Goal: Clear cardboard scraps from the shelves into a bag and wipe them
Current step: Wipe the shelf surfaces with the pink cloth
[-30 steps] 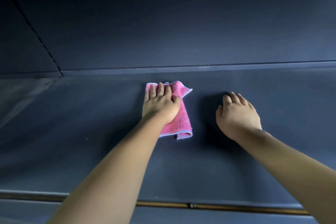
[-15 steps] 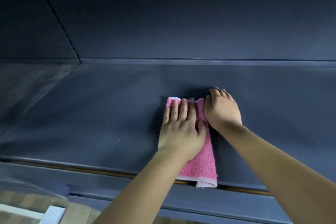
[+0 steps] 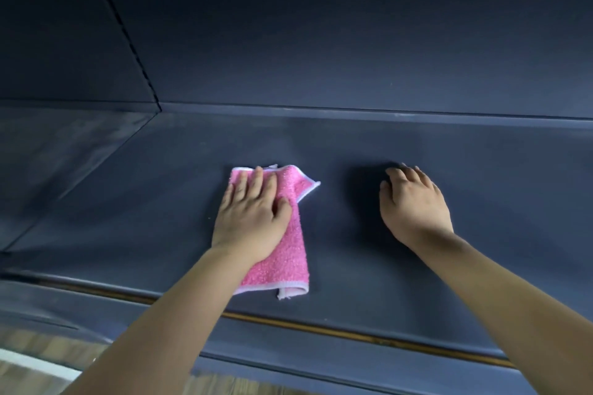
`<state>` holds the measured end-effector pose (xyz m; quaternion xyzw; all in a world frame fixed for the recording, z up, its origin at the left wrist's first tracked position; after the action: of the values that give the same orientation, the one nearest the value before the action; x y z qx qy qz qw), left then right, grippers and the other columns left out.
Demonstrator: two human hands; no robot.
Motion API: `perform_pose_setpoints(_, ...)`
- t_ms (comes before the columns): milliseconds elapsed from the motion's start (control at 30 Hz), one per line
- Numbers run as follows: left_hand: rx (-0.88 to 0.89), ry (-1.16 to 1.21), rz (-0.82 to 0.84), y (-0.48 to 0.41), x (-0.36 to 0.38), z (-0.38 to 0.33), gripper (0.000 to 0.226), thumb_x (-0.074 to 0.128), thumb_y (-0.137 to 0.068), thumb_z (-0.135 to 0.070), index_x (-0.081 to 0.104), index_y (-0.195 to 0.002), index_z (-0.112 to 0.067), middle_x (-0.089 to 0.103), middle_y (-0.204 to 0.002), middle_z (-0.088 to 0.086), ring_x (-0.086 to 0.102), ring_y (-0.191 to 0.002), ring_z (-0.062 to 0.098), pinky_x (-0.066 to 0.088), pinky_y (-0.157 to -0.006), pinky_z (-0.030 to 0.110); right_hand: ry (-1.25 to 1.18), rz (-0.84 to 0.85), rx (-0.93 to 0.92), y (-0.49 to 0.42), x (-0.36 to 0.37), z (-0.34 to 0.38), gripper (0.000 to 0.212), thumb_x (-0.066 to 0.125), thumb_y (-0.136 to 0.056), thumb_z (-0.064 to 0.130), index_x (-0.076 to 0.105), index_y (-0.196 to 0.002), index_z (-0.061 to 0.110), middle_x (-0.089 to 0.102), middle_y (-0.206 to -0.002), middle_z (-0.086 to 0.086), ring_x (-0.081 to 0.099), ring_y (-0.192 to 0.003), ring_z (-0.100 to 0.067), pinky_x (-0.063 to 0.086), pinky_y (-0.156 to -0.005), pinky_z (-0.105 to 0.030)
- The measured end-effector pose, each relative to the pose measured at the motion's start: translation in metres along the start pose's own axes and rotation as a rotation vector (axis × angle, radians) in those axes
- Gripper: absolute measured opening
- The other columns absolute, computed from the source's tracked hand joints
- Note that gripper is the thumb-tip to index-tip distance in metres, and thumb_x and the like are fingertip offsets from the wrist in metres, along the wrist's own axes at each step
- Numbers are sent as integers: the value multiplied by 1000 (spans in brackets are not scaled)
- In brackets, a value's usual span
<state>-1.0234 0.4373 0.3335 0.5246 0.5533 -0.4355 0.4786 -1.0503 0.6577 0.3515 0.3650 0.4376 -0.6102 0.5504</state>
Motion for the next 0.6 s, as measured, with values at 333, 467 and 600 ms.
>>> perform_pose_setpoints(333,39,11,-45,-1,-2,20,57,13,-97,-41,-5,-149,-27,-12,-158,-4,-15,-145,14,-14,-114,29,-168,52,-211,-3,21,108,44,38,-95,18,38,-138,8,32,-150,-9,24,-139,-24,17,-111,-28)
perform_pose_setpoints(467,-47,-16,-58,5,-12,69,57,15,-98,-39,-4,-149,-26,-10,-159,-3,-13,-145,12,-14,-114,27,-132,48,-263,-2,39,137,44,32,-97,20,32,-140,9,18,-155,-9,11,-144,-23,8,-114,-28)
perform_pose_setpoints(600,-83,-31,-52,6,-15,82,56,17,-98,-37,-2,-150,-25,-8,-159,-3,-12,-146,14,-13,-115,28,-69,62,-237,0,50,132,46,28,-99,26,28,-142,10,14,-156,-9,8,-145,-23,5,-116,-29)
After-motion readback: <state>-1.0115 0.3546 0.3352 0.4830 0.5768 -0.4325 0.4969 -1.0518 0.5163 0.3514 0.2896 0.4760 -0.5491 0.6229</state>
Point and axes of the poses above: each hand's wrist, its own y-axis away from the middle knuckle, its own x-axis out of the palm, z = x × y, the point moved 10 cm from there along -y, towards the middle knuckle
